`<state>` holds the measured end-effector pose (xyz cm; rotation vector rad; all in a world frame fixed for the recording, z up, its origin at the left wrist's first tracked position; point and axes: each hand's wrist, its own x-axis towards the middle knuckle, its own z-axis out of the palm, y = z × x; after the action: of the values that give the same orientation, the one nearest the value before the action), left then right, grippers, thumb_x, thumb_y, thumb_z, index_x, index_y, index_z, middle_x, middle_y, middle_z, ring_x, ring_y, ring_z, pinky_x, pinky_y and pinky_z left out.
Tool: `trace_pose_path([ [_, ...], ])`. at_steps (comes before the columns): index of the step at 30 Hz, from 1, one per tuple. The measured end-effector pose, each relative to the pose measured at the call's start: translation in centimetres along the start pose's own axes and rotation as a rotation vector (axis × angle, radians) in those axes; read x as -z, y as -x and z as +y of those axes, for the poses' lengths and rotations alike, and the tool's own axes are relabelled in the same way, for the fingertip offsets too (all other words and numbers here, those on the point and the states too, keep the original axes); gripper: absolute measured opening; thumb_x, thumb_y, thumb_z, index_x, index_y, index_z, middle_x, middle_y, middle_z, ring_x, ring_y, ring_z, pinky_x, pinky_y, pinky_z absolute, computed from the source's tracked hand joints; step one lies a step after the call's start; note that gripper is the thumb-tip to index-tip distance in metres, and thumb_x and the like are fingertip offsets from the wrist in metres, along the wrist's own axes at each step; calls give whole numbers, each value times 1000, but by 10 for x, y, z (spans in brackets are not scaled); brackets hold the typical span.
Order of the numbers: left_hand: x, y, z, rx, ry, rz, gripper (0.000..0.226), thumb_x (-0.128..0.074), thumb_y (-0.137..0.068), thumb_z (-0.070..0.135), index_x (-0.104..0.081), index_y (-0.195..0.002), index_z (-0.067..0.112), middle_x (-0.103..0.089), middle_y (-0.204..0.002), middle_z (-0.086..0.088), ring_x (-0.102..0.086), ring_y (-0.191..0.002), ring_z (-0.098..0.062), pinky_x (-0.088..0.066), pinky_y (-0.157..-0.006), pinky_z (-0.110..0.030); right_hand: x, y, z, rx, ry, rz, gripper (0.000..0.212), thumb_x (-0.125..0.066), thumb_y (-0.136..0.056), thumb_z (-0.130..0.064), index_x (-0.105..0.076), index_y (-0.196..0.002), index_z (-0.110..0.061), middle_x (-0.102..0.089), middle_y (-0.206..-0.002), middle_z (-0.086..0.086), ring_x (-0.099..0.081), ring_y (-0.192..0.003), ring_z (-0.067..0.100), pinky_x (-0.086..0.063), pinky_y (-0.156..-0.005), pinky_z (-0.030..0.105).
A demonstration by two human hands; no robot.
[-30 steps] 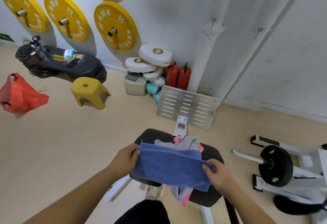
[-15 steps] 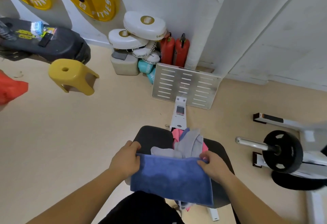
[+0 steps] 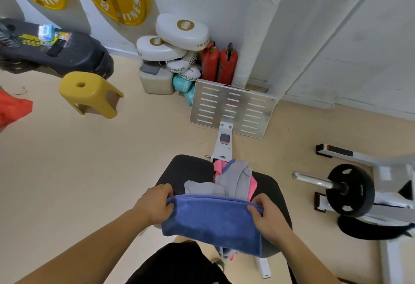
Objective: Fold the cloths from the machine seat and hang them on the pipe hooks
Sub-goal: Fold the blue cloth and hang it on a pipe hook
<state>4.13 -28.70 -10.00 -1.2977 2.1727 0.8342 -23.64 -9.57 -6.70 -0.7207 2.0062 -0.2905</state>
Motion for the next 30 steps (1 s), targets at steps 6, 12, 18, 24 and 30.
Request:
trace_pose_path([
  [6, -13, 36, 6, -84, 89, 91, 13, -57, -80, 34, -53, -79, 22, -56, -80, 6, -50, -72, -14, -51, -67, -30, -9, 50, 17, 53, -189, 150, 8, -56, -104, -26, -53, -103, -19, -62, -94, 2, -62, -84, 13, -45, -68, 17],
  [12, 1, 99, 23, -152, 590, 169, 8, -66, -91, 20, -67, -99, 21, -71, -92, 5, -65, -83, -16, -52, -71, -21, 12, 104, 40, 116, -372, 310, 7, -55, -105, -24, -55, -101, -19, -65, -94, 11, -64, -86, 28, -52, -74, 36],
  [18, -21, 116, 42, -130, 379, 199, 16, -64, -95, 30, -59, -81, 25, -61, -75, 1, -55, -70, -13, -47, -67, -23, 21, 133, 52, 172, -321, 348, 5, -55, -105, -20, -55, -103, -15, -63, -89, 10, -60, -79, 20, -47, -66, 28],
  [24, -48, 94, 76, -100, 276, 226, 13, -58, -100, 27, -56, -87, 28, -61, -83, 3, -56, -74, -11, -44, -69, -20, 15, 116, 79, 62, -280, 444, 5, -57, -103, -22, -55, -103, -17, -64, -88, 7, -61, -82, 21, -49, -69, 29],
  [30, -32, 50, 101, -126, 83, 214, 15, -49, -105, 33, -60, -112, 24, -70, -102, -3, -65, -88, -18, -57, -90, -30, 11, 95, 99, -20, -341, 467, 5, -58, -102, -21, -54, -102, -17, -64, -88, 9, -64, -82, 25, -50, -69, 31],
])
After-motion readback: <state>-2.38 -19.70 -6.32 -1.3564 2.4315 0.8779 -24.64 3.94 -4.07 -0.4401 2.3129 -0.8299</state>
